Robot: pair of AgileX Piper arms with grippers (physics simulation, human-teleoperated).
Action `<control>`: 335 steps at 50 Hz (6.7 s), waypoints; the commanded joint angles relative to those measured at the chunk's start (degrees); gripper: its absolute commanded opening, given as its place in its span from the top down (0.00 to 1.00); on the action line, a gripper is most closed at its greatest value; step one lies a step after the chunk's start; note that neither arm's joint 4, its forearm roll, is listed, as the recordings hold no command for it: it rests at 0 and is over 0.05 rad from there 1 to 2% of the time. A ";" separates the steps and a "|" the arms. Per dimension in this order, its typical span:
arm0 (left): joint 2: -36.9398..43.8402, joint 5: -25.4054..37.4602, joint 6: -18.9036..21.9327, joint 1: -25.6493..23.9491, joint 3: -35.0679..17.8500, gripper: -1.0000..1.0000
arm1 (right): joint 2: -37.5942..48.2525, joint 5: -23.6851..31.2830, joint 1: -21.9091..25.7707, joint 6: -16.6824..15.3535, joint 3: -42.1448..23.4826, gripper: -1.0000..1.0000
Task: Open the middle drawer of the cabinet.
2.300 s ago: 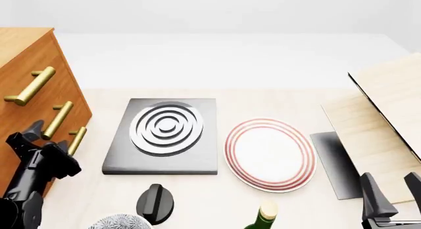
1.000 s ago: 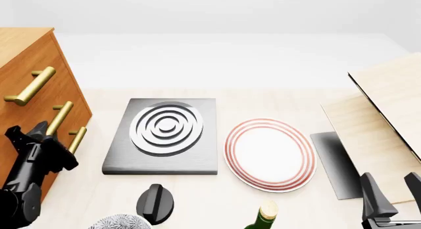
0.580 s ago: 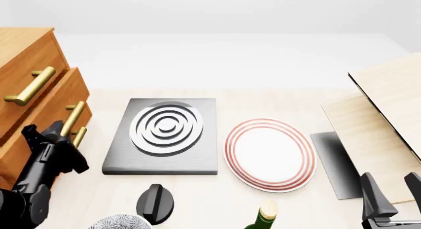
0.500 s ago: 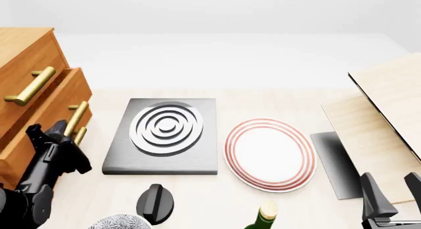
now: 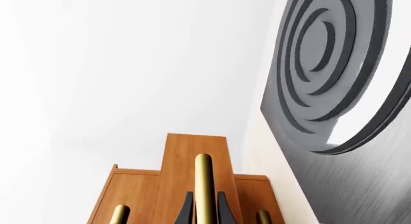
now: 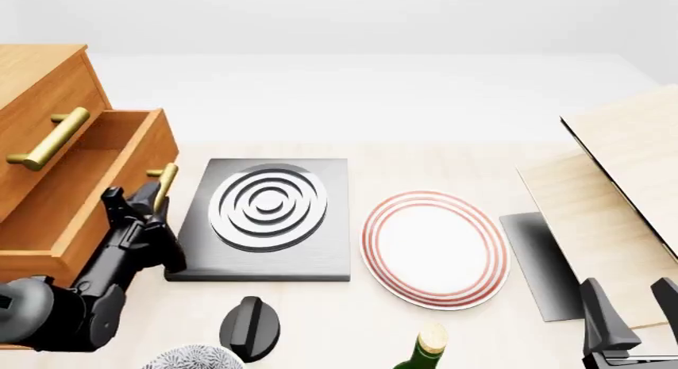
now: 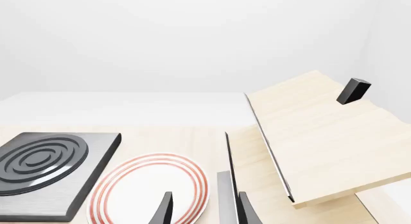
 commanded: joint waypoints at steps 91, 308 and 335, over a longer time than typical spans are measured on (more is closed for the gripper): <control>-77.29 89.04 -57.33 -12.11 -20.53 0.00 | 0.00 0.00 -0.01 0.00 0.00 0.00; -27.58 70.79 -88.07 -18.67 -12.97 0.00 | -0.08 0.11 0.22 -0.01 -0.03 0.00; -28.18 72.41 -90.42 -26.38 -14.74 0.00 | -0.08 0.11 0.22 0.00 -0.02 0.00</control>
